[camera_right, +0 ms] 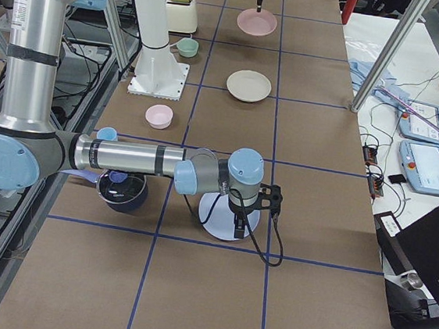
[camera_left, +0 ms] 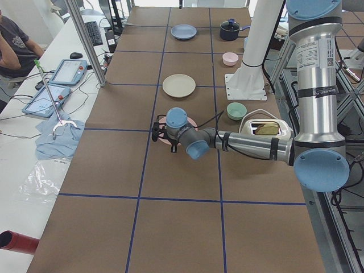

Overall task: Stack three plates with pink and blue
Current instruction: 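Grasp the pink plate rim with the left gripper and lift it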

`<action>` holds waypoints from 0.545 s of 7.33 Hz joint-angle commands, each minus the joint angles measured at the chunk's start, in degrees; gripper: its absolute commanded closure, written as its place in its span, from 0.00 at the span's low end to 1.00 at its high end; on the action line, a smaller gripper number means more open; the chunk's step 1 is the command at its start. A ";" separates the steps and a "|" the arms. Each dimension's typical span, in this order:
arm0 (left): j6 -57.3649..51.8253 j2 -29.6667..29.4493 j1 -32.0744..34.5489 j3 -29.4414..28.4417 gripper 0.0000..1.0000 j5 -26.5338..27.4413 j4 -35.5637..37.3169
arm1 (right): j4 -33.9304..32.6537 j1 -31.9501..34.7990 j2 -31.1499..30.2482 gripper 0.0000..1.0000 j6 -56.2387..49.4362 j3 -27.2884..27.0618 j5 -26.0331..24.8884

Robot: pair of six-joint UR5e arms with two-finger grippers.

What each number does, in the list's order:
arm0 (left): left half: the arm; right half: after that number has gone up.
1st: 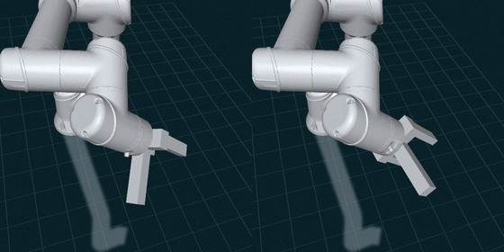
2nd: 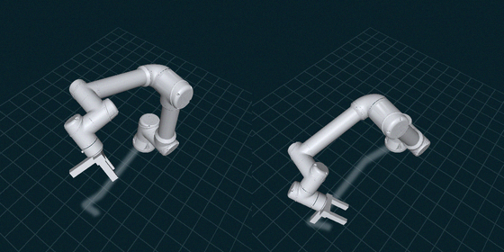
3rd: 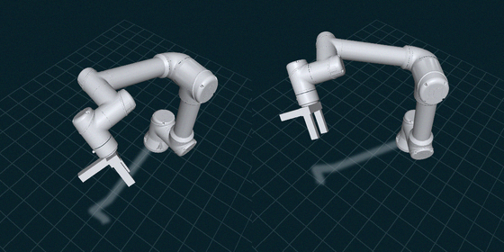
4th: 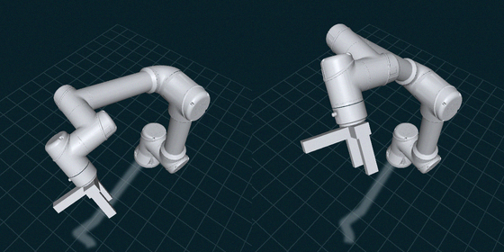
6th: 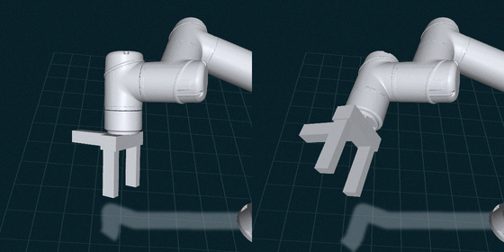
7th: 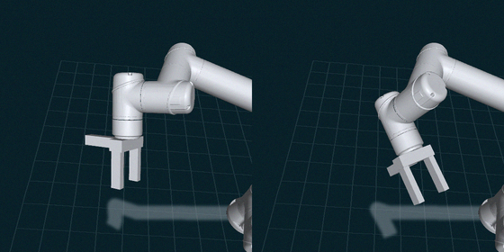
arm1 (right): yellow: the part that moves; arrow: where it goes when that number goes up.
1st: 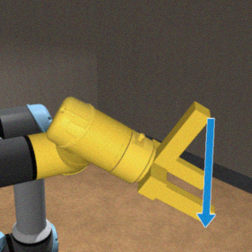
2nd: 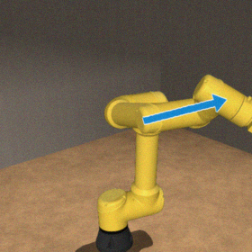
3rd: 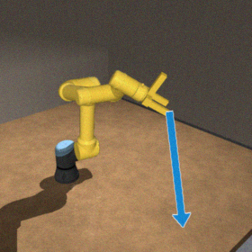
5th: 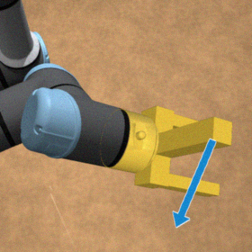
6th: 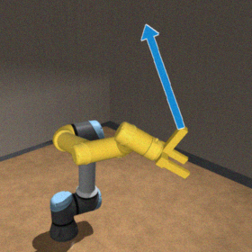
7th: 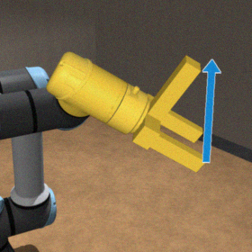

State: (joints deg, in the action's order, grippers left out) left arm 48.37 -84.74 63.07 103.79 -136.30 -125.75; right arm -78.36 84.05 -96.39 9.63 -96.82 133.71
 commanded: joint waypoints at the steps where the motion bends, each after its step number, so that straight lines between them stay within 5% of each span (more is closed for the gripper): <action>1: 10.18 -7.77 -0.22 4.14 1.00 -0.28 7.80 | 10.19 -2.65 -0.20 0.00 0.91 6.43 -1.26; 4: 26.55 -17.18 -9.25 4.06 1.00 0.60 7.80 | 21.10 -6.51 -0.82 0.00 2.58 14.61 -1.00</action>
State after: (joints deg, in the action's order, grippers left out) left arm 68.81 -98.22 57.33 107.80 -136.04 -118.07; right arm -62.18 79.42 -97.05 11.90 -85.91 132.61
